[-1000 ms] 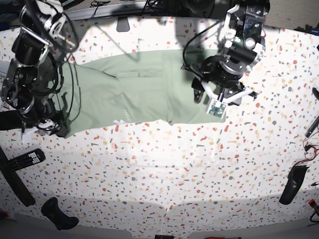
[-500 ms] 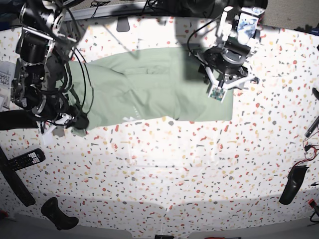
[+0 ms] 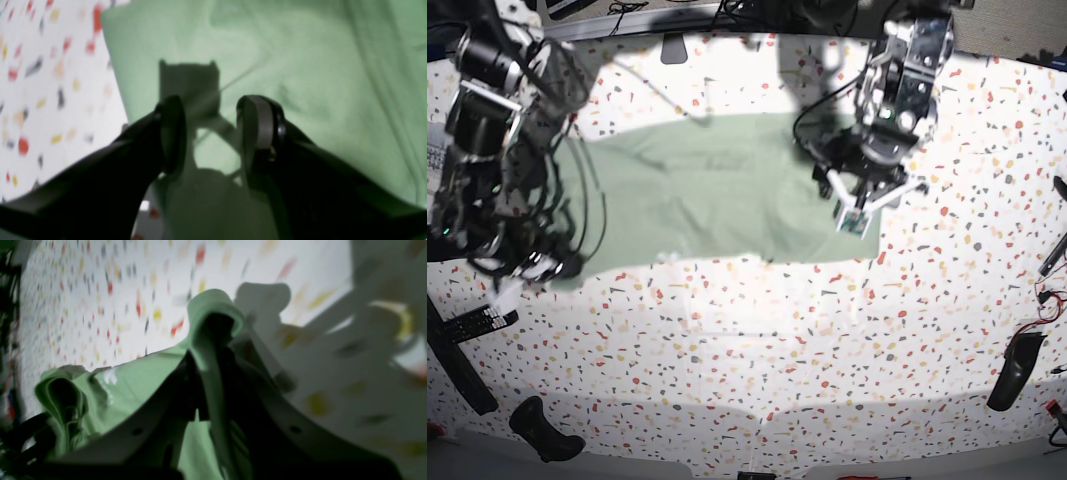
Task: Fold the T-shirt properly
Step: 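Grasp the folded shirt's edges with both grippers, then lift the shirt with both grippers and fold it over toward the left gripper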
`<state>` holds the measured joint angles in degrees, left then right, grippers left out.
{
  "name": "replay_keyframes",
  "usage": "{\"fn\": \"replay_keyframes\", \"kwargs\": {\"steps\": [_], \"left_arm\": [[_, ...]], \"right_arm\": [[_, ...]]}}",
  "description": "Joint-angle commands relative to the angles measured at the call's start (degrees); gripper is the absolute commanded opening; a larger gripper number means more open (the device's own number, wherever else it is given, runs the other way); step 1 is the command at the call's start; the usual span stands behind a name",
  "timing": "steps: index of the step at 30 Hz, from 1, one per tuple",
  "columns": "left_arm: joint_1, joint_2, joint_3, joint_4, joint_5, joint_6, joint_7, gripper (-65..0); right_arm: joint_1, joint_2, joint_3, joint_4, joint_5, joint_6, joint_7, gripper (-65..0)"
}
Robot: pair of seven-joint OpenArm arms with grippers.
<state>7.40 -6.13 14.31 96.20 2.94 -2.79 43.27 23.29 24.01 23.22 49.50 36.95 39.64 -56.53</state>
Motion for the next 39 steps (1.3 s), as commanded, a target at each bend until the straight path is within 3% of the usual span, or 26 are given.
{"fn": "replay_keyframes", "kwargs": {"steps": [1, 5, 11, 15, 20, 22, 29, 39], "left_arm": [[-1.2, 0.4, 0.0, 1.0, 0.0, 0.2, -1.1, -37.4], [-3.2, 0.6, 0.0, 1.2, -0.1, 0.3, 0.5, -37.4], [-3.1, 0.4, 0.0, 8.8, -0.3, 2.0, 4.7, -37.4], [-0.9, 0.3, 0.0, 14.4, 5.6, 2.0, 6.6, -37.4], [3.8, 0.1, 0.0, 15.5, 12.3, 2.2, 15.3, -37.4], [6.3, -0.3, 0.0, 15.5, 12.4, 2.2, 14.5, -37.4], [12.7, -1.6, 0.0, 14.3, 12.4, 5.0, 3.3, -37.4], [10.4, -1.5, 0.0, 7.2, 10.0, 5.0, 1.6, -37.4]], "right_arm": [[2.9, 1.3, 0.1, 0.9, 0.2, 0.4, 2.1, -65.0], [6.9, 1.7, 0.1, 0.9, -0.2, 0.4, 1.1, -65.0], [10.9, -2.0, 0.1, 0.9, 5.9, 0.4, -4.5, -65.0], [11.3, -5.4, 0.1, 0.9, 5.9, 0.4, -5.3, -65.0], [11.3, -8.6, 0.1, 0.9, 6.3, 0.4, -7.2, -65.0], [11.3, -9.6, 0.1, 1.0, 7.7, 0.4, -8.5, -65.0], [11.3, -12.6, 0.1, 1.0, 8.7, 0.4, -8.6, -65.0], [11.3, -21.4, 0.1, 1.0, 9.6, 0.4, -8.7, -65.0]]}}
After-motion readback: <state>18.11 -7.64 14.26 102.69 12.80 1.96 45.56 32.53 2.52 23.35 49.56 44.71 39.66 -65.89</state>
